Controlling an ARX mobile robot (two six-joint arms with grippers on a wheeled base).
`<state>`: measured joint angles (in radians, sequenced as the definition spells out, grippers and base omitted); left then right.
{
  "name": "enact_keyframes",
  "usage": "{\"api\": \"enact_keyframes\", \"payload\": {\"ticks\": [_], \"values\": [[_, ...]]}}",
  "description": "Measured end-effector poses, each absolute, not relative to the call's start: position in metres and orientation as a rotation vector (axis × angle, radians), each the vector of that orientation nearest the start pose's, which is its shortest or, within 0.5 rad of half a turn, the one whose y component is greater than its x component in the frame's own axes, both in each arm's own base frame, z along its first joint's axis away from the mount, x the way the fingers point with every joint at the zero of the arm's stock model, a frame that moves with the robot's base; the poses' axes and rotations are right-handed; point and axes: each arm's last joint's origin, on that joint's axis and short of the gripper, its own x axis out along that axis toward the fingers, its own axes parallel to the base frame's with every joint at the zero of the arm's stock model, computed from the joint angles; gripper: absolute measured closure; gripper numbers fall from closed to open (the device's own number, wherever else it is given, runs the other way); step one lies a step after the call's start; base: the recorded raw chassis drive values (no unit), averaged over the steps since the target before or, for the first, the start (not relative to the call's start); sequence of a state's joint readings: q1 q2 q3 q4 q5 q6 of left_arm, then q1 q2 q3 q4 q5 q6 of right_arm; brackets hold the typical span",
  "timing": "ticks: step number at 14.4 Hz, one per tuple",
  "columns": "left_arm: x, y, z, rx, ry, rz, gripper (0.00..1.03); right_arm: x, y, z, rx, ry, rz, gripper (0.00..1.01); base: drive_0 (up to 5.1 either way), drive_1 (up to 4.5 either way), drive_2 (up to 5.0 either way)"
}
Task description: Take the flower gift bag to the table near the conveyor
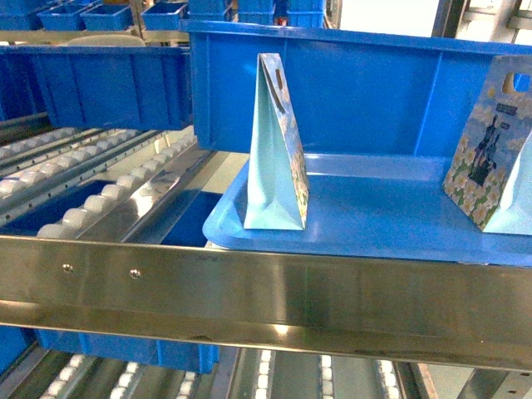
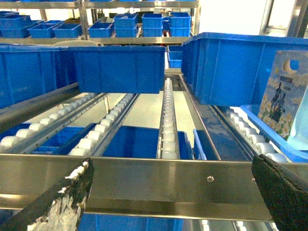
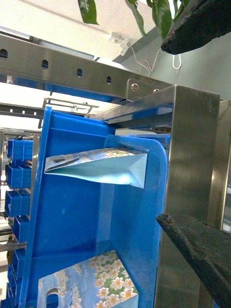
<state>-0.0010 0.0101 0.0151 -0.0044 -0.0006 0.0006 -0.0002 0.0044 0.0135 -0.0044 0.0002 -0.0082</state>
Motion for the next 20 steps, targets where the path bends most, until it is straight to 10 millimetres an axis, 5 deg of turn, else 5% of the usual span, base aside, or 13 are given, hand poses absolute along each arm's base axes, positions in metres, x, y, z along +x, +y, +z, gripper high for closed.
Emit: {"api": "enact_keyframes", "payload": {"ticks": [20], "values": [[0.1058, -0.0027, 0.1725, -0.012, -0.034, -0.023, 0.05, 0.1039, 0.0019, 0.1724, -0.007, -0.041, 0.011, 0.03, 0.0, 0.0, 0.0]]}}
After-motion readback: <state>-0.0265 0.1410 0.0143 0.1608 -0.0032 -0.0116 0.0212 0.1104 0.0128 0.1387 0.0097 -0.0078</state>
